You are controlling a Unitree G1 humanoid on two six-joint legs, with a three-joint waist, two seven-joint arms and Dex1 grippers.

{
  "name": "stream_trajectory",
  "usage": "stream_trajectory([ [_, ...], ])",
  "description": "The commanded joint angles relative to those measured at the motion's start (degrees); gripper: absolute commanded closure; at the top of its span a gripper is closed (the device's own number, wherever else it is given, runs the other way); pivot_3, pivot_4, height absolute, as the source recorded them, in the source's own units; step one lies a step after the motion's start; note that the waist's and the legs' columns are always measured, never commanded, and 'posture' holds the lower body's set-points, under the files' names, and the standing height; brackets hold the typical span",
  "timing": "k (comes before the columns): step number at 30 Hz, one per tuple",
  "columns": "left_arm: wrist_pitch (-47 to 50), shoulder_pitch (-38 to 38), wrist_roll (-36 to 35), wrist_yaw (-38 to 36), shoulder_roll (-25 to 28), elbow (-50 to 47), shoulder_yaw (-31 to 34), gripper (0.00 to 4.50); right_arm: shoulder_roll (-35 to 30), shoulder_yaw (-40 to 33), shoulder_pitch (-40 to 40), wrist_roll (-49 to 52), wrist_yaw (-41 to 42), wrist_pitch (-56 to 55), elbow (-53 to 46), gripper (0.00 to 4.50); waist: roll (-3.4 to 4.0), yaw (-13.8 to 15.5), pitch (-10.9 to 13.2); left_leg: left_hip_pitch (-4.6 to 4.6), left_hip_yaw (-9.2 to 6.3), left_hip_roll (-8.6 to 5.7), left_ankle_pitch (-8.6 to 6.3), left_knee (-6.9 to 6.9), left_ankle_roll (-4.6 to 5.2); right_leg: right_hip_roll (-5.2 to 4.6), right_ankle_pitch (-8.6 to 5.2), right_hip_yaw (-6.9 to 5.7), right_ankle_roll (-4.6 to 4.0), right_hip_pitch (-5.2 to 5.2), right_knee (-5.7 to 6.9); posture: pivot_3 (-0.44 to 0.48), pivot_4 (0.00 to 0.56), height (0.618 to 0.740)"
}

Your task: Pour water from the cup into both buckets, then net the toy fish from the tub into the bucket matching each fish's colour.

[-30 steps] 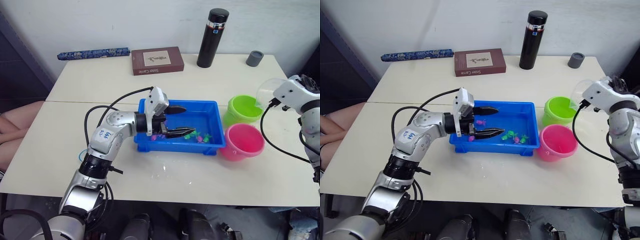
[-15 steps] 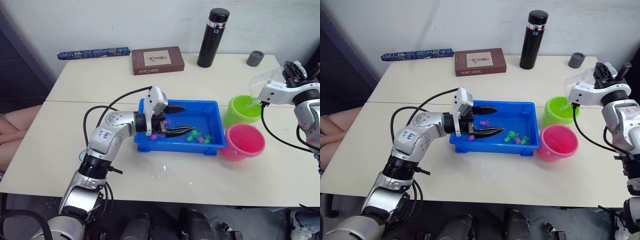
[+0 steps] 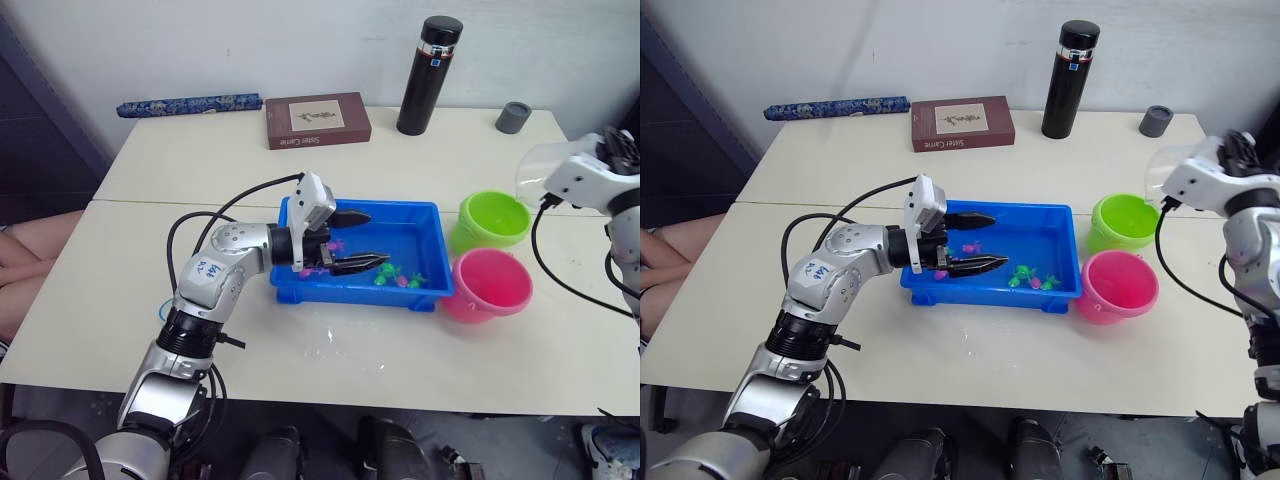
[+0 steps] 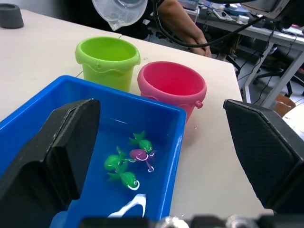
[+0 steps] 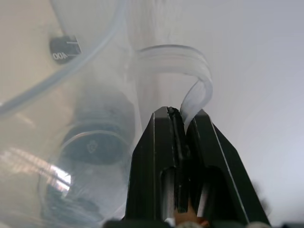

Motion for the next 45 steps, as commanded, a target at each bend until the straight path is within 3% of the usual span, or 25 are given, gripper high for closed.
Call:
stream_trajectory([
  [1,0.8,0.1,-3.6,-3.2,-0.1,-3.7,1.3,0.0,8.4,-16.1,2.8,16.2,2.2,12.7,-11.4,4.46,0.01,0.0,0.0,-0.06,-0.02,0.01,0.0,0.05,0.0,0.0,0.0,-0.02,0.01,-0.03,0.03,0.0,0.15,0.74],
  [4,0.6,0.7,-5.4,-6.2,0.5,-4.9,1.3,0.0,19.3,-29.0,3.5,30.9,2.0,27.4,-22.9,4.46,0.03,-0.1,0.0,-0.15,-0.1,0.05,0.0,0.1,0.0,0.05,0.01,-0.02,0.01,-0.15,0.09,0.0,0.15,0.74],
  [7,0.7,1.2,-6.4,-9.1,1.5,-5.7,1.2,0.0,25.6,-38.1,6.7,38.8,0.4,37.4,-32.2,4.46,0.09,-0.1,0.0,-0.19,-0.07,0.03,0.01,0.1,0.0,0.04,0.01,0.03,0.0,-0.26,0.22,0.0,0.15,0.74],
  [15,2.2,1.6,-8.8,-15.1,3.5,-7.0,0.5,0.0,34.0,-44.4,17.7,45.9,-1.5,39.4,-41.2,4.46,0.1,-0.1,-0.1,-0.2,0.08,-0.15,0.04,0.08,0.06,0.06,0.01,0.21,0.01,-0.41,0.36,0.0,0.15,0.74],
  [26,2.8,0.3,-9.0,-16.8,3.7,-7.0,0.3,0.0,39.6,-39.6,27.4,44.4,-2.2,23.0,-35.6,4.46,0.15,-0.1,-0.1,-0.16,0.36,-0.11,0.08,0.04,0.03,0.34,0.0,0.54,-0.01,-0.67,0.63,0.0,0.15,0.74],
  [36,2.5,-0.2,-8.5,-16.8,3.7,-6.8,-0.2,0.0,39.2,-35.8,34.0,42.6,-1.9,13.8,-29.4,4.46,0.16,-0.2,-0.1,-0.14,0.4,-0.07,0.08,0.03,0.03,0.42,0.0,0.67,-0.02,-0.7,0.64,0.0,0.15,0.74],
  [39,2.2,-0.5,-8.4,-17.0,3.4,-6.4,-0.4,0.0,39.9,-34.5,37.0,42.2,-2.2,13.4,-31.3,3.41,0.16,-0.1,-0.1,-0.14,0.39,-0.05,0.08,0.04,0.03,0.44,0.0,0.69,-0.02,-0.69,0.63,0.0,0.15,0.74],
  [45,1.5,-1.2,-8.1,-18.0,2.8,-5.0,-1.1,0.0,43.3,-34.1,44.2,43.8,-4.4,14.8,-40.1,0.5,0.18,-0.1,-0.1,-0.13,0.41,-0.05,0.07,0.04,0.03,0.43,0.0,0.74,-0.02,-0.7,0.63,0.0,0.15,0.74],
])
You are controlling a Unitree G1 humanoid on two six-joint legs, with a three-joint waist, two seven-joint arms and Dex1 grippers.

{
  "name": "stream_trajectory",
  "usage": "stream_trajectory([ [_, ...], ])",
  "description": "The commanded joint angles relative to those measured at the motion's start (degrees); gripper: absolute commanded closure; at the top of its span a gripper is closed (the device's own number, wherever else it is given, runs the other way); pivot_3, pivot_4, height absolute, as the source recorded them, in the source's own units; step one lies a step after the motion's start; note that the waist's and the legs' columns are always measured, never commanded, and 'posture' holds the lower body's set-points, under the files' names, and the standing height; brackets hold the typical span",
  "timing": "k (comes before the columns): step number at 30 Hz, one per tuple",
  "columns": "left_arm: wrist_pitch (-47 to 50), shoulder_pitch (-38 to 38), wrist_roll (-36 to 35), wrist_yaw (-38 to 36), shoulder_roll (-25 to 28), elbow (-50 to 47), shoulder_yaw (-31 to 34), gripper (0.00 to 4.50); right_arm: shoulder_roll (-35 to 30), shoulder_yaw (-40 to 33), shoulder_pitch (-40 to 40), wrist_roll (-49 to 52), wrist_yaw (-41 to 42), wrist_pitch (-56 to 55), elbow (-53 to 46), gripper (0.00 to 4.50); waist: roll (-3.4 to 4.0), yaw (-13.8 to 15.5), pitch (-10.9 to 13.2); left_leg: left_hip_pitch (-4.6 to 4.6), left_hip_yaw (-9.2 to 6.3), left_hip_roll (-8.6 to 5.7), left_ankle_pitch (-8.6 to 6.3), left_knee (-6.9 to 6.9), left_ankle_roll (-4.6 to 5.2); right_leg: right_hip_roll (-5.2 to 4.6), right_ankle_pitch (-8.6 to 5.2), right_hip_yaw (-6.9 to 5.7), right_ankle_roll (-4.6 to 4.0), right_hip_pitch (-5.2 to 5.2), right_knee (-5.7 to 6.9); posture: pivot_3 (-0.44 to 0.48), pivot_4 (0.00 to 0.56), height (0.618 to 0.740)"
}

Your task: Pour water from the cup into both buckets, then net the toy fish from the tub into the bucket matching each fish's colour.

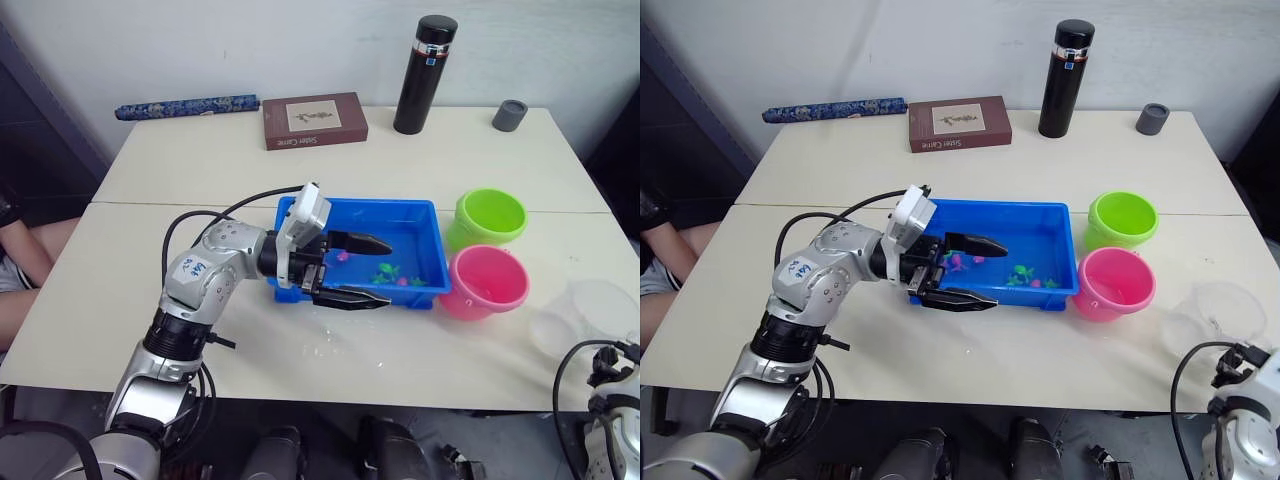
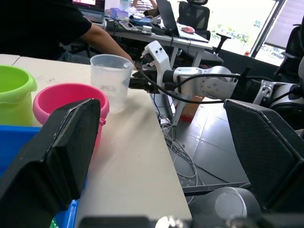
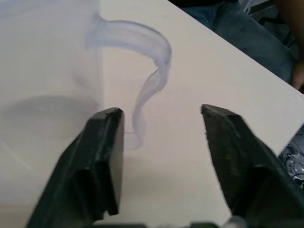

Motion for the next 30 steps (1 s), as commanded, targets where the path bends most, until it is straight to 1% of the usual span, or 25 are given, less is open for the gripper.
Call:
stream_trajectory([
  [1,-1.3,-1.2,0.0,-1.2,-0.4,-0.2,-0.3,0.0,1.6,-0.9,3.7,1.1,-1.6,0.4,-8.0,0.05,0.0,0.0,0.0,0.01,0.0,0.02,-0.01,0.0,-0.01,0.01,0.0,0.01,0.0,0.0,0.0,0.0,0.15,0.74],
  [6,-1.7,-1.9,0.0,-2.5,-1.1,1.6,-1.0,0.0,2.8,-0.1,10.7,1.8,-1.6,3.8,-20.0,0.05,0.05,0.0,0.0,0.02,0.03,0.03,-0.01,0.0,-0.02,0.02,0.0,0.05,0.0,-0.01,0.01,0.0,0.15,0.74],
  [8,-1.8,-2.3,0.0,-2.8,-1.2,2.4,-1.0,0.0,1.2,-1.3,13.3,3.6,-0.4,6.0,-25.3,0.05,0.04,0.0,0.0,0.03,0.05,0.03,-0.01,0.01,-0.02,0.05,0.0,0.08,0.0,0.0,0.01,0.0,0.15,0.74],
  [11,-1.8,-2.4,0.0,-3.3,-0.8,3.5,-0.5,0.0,-3.1,-3.5,15.3,9.4,4.3,7.7,-31.1,0.05,0.04,0.0,0.0,0.05,0.08,0.03,-0.02,0.01,-0.03,0.05,0.0,0.12,0.0,-0.01,0.01,0.0,0.15,0.74],
  [13,-1.3,-1.7,0.1,-3.2,0.5,3.9,0.3,0.0,-8.9,-5.6,15.1,18.8,9.8,9.7,-34.0,0.05,0.03,-0.2,0.0,0.1,0.11,0.03,-0.02,0.01,-0.02,0.07,0.0,0.15,0.0,0.02,0.0,0.0,0.15,0.74],
  [15,-0.4,0.0,0.1,-2.1,2.7,3.6,1.8,0.0,-18.0,-6.1,15.0,27.4,17.6,13.1,-35.8,0.05,-0.01,-0.4,0.0,0.21,0.19,0.04,-0.02,-0.03,-0.02,0.11,0.0,0.26,0.0,0.02,0.01,0.0,0.15,0.74],
  [18,-0.1,2.8,0.4,-0.5,5.2,2.2,3.1,0.0,-28.0,-5.0,14.9,33.9,25.0,16.2,-36.4,0.05,-0.2,-0.3,0.0,0.58,0.21,0.11,-0.04,-0.3,-0.03,0.05,0.0,0.55,-0.01,0.14,-0.09,0.0,0.15,0.74],
  [20,0.0,6.4,0.7,1.6,7.6,0.4,5.0,0.0,-35.1,-2.2,12.9,36.3,32.0,16.8,-36.0,0.05,-0.26,-0.3,0.1,0.62,0.22,0.2,-0.07,-0.32,-0.07,0.08,-0.03,0.57,-0.05,0.14,-0.12,0.0,0.15,0.74],
  [21,1.0,9.1,0.1,3.4,9.1,-1.3,7.1,0.0,-37.9,0.1,9.5,38.2,34.2,17.1,-34.2,0.05,-0.34,-0.3,0.1,0.67,0.27,0.19,-0.07,-0.34,-0.06,0.08,-0.02,0.68,-0.05,0.14,-0.11,0.0,0.15,0.74],
  [23,2.5,14.3,-0.8,6.9,11.6,-4.8,11.2,0.0,-41.4,4.9,2.7,40.9,37.1,17.5,-30.6,0.05,-0.7,-0.5,0.2,0.71,0.26,0.21,-0.08,-0.34,-0.05,0.07,-0.02,0.74,-0.06,0.14,-0.12,0.0,0.15,0.74],
  [27,4.2,24.9,-1.4,12.0,16.1,-10.6,19.4,0.0,-44.8,16.5,-9.8,40.1,43.0,17.7,-25.3,0.05,-0.86,-0.4,0.2,0.7,0.2,0.21,-0.12,-0.32,-0.03,-0.02,-0.01,0.75,-0.1,0.11,-0.26,0.0,0.15,0.74],
  [30,6.8,34.4,-3.9,15.2,18.7,-14.6,29.1,0.0,-44.3,25.6,-19.4,37.5,46.6,17.5,-21.1,0.05,-0.88,0.0,0.2,0.62,0.15,0.2,-0.18,-0.31,0.01,-0.08,-0.02,0.73,-0.11,0.1,-0.35,0.0,0.15,0.74],
])
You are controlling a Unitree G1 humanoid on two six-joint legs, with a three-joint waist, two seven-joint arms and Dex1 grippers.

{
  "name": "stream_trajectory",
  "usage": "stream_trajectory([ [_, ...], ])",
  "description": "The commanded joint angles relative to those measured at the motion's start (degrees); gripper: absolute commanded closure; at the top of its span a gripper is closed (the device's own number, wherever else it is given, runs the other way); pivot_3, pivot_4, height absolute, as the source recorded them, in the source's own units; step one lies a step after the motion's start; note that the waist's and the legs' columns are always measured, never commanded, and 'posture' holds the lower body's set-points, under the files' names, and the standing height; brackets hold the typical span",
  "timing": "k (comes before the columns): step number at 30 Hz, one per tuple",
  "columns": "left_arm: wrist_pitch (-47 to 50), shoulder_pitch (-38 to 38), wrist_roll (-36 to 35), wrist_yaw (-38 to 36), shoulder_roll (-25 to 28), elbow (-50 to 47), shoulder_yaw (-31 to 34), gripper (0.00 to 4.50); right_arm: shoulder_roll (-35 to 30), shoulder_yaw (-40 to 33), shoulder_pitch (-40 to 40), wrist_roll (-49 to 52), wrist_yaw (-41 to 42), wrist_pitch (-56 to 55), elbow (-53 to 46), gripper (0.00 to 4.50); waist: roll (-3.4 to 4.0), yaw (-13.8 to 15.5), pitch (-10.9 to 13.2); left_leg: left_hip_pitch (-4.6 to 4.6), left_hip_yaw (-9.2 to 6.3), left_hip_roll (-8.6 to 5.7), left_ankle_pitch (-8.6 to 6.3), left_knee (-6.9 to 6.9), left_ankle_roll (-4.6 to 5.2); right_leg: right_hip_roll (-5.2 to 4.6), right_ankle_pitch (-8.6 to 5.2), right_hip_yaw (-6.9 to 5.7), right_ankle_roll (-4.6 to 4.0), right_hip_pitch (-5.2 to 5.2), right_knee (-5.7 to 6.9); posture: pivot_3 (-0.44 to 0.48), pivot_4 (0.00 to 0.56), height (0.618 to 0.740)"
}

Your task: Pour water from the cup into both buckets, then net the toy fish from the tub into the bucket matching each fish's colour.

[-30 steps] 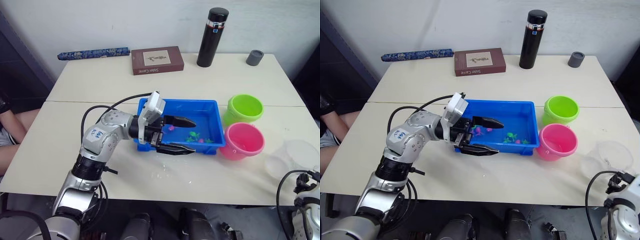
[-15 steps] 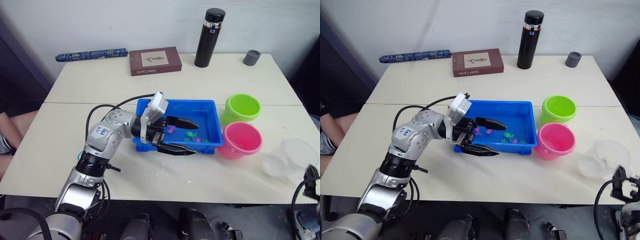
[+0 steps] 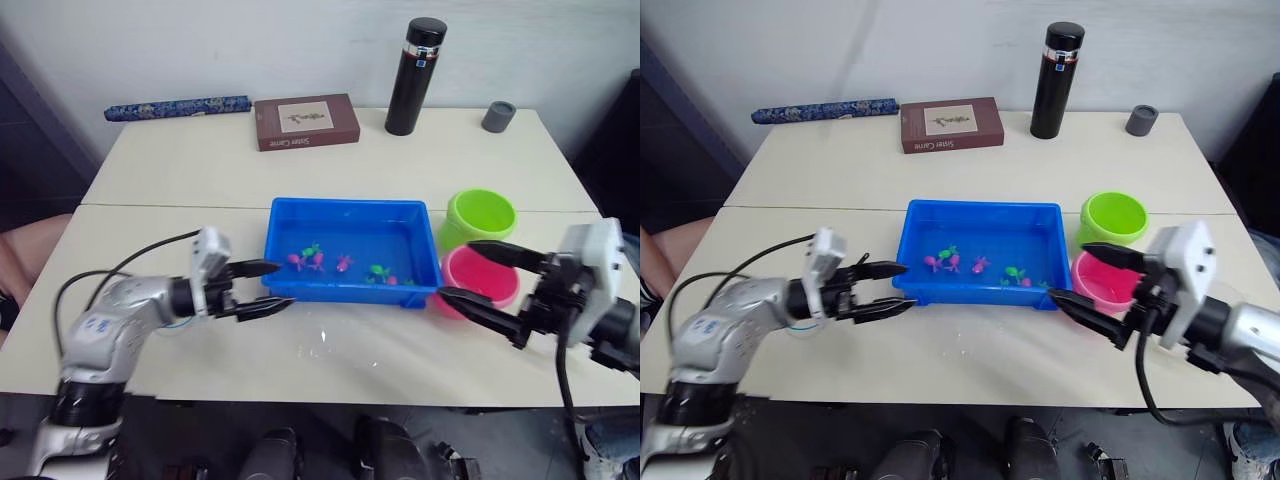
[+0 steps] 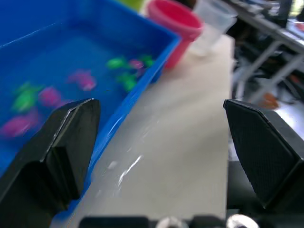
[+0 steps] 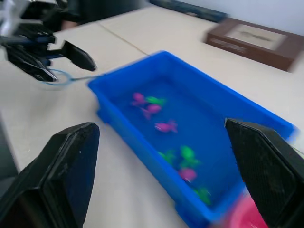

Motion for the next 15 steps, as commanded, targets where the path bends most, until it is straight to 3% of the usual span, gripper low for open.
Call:
stream_trajectory([
  [1,2.2,9.2,-3.4,3.3,2.1,-5.4,12.3,0.0,0.6,8.3,-8.2,-2.1,5.1,-0.8,3.6,0.05,0.0,0.1,0.0,-0.06,-0.04,-0.01,-0.03,0.04,0.04,-0.03,0.0,-0.02,0.0,-0.01,-0.03,0.0,0.15,0.74],
  [4,0.4,20.7,-2.1,3.9,2.9,-4.2,22.3,0.0,2.9,15.0,-15.8,-4.1,8.9,-1.0,7.4,0.05,-0.03,-0.2,0.0,-0.1,-0.03,-0.02,-0.12,0.07,0.07,-0.05,0.0,-0.03,0.0,-0.02,-0.14,0.0,0.15,0.74],
  [9,-2.4,31.6,0.1,4.1,4.3,-3.2,31.1,0.0,6.0,21.5,-21.7,-8.7,13.8,-2.6,11.8,0.05,-0.11,0.4,0.0,-0.17,-0.08,-0.02,-0.17,0.12,0.06,-0.12,-0.01,-0.21,-0.03,-0.01,-0.21,0.0,0.15,0.74],
  [12,-3.3,33.3,1.6,3.5,7.1,-1.7,32.0,0.0,7.5,23.6,-23.0,-11.1,15.2,-3.3,12.5,0.05,-0.11,0.7,0.0,-0.25,-0.2,-0.12,-0.21,0.22,0.12,-0.27,-0.01,-0.32,-0.04,0.0,-0.17,0.0,0.15,0.74],
  [15,-2.1,29.2,5.5,3.6,14.4,1.5,26.4,0.0,8.8,25.3,-22.9,-13.8,15.6,-4.6,12.3,0.05,-0.15,0.6,-0.1,-0.27,-0.2,-0.16,-0.24,0.24,0.17,-0.33,-0.01,-0.37,-0.04,-0.02,-0.15,0.0,0.15,0.74],
])
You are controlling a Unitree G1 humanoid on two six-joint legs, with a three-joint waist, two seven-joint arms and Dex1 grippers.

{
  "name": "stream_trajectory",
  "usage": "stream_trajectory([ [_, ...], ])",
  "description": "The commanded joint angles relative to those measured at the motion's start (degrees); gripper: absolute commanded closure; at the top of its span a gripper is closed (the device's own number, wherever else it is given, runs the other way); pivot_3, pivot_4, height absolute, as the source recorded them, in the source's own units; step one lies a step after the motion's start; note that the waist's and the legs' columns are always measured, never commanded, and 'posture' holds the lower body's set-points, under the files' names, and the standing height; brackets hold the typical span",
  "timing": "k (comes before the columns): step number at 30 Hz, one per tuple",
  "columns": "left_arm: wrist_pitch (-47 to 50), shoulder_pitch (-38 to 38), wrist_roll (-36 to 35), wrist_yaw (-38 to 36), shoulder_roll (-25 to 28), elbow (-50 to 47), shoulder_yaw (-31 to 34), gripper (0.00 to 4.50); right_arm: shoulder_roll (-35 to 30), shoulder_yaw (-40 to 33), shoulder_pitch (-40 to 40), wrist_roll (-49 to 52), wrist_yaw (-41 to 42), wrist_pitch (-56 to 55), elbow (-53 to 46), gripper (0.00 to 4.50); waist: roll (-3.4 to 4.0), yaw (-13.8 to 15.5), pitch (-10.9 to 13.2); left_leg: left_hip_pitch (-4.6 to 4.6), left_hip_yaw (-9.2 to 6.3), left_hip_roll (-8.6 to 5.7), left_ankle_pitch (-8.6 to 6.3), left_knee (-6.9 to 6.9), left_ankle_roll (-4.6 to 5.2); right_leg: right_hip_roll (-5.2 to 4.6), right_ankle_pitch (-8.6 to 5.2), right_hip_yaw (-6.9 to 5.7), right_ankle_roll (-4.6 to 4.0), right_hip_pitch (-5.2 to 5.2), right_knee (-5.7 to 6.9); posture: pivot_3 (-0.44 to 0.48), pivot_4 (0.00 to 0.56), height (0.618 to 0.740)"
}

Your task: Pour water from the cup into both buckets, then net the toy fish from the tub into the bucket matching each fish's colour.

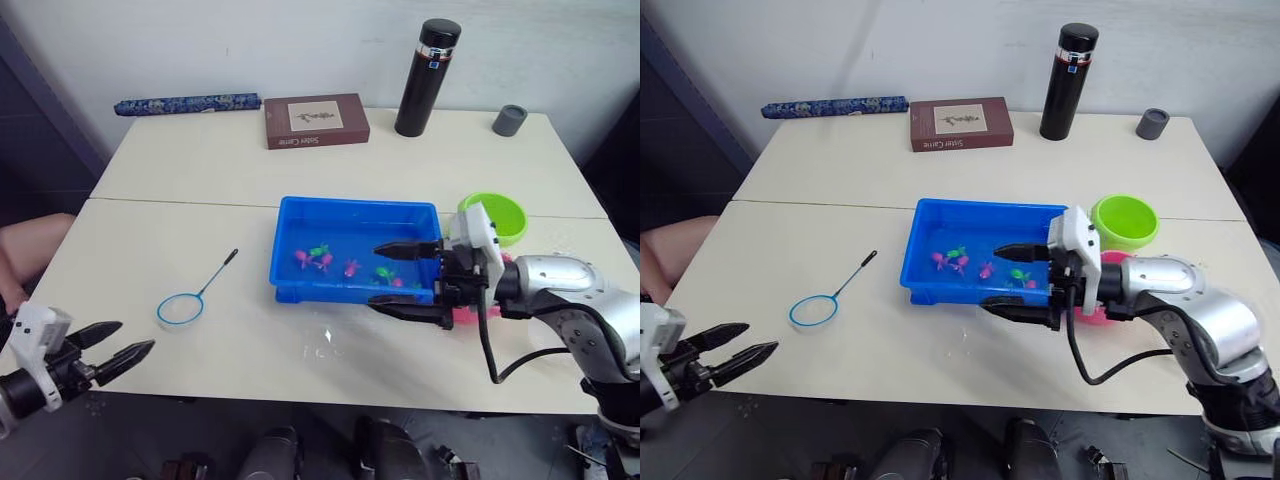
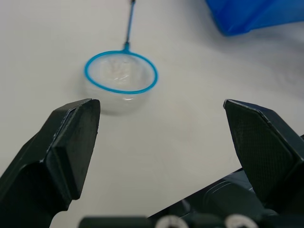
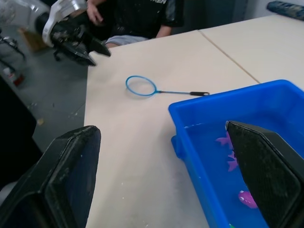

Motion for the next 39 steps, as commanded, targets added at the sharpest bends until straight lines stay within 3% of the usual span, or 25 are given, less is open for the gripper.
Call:
stream_trajectory([
  [1,0.5,-5.7,3.8,-0.2,7.3,3.0,-5.5,0.0,1.1,0.7,-0.2,-2.8,0.8,-2.5,-1.0,0.05,0.01,0.1,0.0,-0.01,-0.01,-0.02,0.0,0.0,0.0,-0.01,0.0,-0.02,-0.01,-0.01,0.0,0.0,0.15,0.74],
  [7,5.6,-27.3,9.6,-0.9,15.0,15.7,-24.3,0.0,2.2,1.6,2.8,-6.6,-0.4,-4.0,-4.5,0.05,0.01,-0.7,0.0,-0.27,-0.03,-0.13,0.01,-0.01,0.04,-0.09,0.01,-0.09,0.01,-0.27,0.32,0.0,0.15,0.74],
  [12,0.5,-50.5,22.7,-3.9,11.3,33.7,-44.4,0.0,3.4,1.6,5.6,-8.0,-3.6,-3.2,-9.0,0.05,-0.01,-0.8,0.0,-0.55,0.08,-0.2,0.03,0.11,0.05,0.05,0.03,-0.54,0.04,-0.59,0.59,0.0,0.15,0.74],
  [17,-1.3,-62.8,28.5,-6.7,4.7,46.6,-52.4,0.0,3.7,1.4,7.3,-10.6,-6.6,-3.1,-10.8,0.05,-0.13,-0.8,0.0,-0.59,0.32,-0.22,0.04,0.2,0.08,0.25,0.04,-0.86,0.06,-0.65,0.69,0.0,0.15,0.74],
  [23,-4.9,-69.3,34.4,-6.7,-1.1,57.7,-57.0,0.0,4.1,0.6,9.4,-11.1,-10.0,-1.8,-13.8,0.05,-0.15,-0.6,0.0,-0.6,0.27,-0.15,0.05,0.25,0.08,0.3,0.04,-0.9,0.06,-0.65,0.7,0.0,0.15,0.74],
  [26,-6.5,-70.7,35.5,-5.5,-4.0,61.8,-56.6,0.86,4.2,0.0,10.0,-11.0,-11.9,-0.9,-15.1,0.0,-0.15,-0.3,0.0,-0.6,0.27,-0.19,0.06,0.34,0.1,0.21,0.04,-0.89,0.07,-0.64,0.76,0.0,0.15,0.74],
  [35,-9.6,-71.9,35.7,-9.6,-5.6,63.7,-54.7,4.43,3.2,-1.6,11.3,-10.2,-13.5,0.6,-16.7,0.0,-0.14,-0.2,0.0,-0.58,0.03,-0.33,0.08,0.47,0.15,-0.19,0.05,-0.91,0.1,-0.46,0.79,0.0,0.15,0.74],
  [39,-11.3,-72.8,33.2,-15.8,-2.8,58.2,-52.5,4.48,1.9,-3.5,11.6,-8.6,-12.8,1.7,-17.2,0.0,-0.15,-0.3,0.0,-0.58,0.01,-0.37,0.1,0.47,0.17,-0.21,0.06,-0.93,0.12,-0.43,0.78,0.0,0.15,0.74],
])
